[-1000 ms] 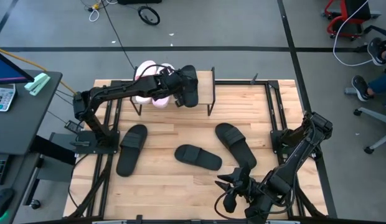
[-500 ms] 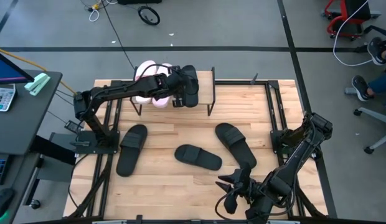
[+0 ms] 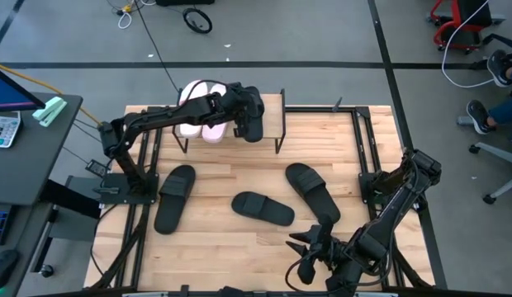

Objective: Pick and place slides into the shelf
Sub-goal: Put the black slide on the shelf

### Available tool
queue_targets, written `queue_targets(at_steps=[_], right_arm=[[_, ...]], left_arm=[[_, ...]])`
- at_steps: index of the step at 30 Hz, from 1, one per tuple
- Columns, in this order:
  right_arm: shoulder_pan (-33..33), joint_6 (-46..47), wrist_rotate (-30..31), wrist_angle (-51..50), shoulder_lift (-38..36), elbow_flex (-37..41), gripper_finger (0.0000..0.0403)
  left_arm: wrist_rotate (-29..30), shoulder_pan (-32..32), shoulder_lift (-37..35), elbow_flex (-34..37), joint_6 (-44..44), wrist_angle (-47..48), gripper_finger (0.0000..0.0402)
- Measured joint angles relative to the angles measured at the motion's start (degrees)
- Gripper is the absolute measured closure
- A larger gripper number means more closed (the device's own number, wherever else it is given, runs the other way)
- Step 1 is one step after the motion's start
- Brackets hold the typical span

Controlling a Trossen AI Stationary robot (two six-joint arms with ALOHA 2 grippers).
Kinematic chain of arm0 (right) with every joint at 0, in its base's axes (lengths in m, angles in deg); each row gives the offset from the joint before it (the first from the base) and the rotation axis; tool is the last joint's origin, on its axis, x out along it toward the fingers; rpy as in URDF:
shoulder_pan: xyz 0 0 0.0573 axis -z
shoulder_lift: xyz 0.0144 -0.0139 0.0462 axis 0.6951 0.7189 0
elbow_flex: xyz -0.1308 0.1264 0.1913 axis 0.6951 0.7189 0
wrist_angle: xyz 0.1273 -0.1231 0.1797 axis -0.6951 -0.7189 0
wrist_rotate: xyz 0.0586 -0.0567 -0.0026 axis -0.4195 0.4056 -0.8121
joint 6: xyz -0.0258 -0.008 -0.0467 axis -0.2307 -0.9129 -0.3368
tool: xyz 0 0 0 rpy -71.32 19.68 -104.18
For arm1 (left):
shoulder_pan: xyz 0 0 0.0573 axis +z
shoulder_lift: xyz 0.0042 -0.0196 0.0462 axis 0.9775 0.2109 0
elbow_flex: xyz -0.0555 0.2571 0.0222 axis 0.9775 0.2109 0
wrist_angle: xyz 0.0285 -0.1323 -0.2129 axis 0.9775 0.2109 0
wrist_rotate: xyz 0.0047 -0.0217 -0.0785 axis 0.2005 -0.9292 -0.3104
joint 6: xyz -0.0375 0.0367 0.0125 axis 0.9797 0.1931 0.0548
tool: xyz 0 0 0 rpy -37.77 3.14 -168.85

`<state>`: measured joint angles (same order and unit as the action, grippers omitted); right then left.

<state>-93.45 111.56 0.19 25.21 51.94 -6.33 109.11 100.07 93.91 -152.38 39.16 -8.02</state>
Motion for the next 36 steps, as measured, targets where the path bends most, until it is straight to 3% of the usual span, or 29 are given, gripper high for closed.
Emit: queue_targets(at_steps=[7, 17, 26, 36], right_arm=[[0.0, -0.18, -0.48, 0.07, 0.02, 0.0, 0.0294], [0.0, 0.01, -0.88, 0.24, 0.02, 0.0, 0.0294], [0.0, 0.25, -1.03, 0.22, 0.02, 0.0, 0.0294], [0.0, 0.37, -1.03, 0.24, 0.02, 0.0, 0.0294]], left_arm=[[0.19, 2.02, 1.68, -0.11, -2.72, -5.54, 0.0268], [-0.25, 4.77, 3.39, 0.03, -2.58, -4.59, 0.0286], [0.13, 4.91, 3.26, 0.02, -4.0, -4.33, 0.0387], [3.29, 2.15, 0.66, 0.02, -7.01, 0.85, 0.0389]])
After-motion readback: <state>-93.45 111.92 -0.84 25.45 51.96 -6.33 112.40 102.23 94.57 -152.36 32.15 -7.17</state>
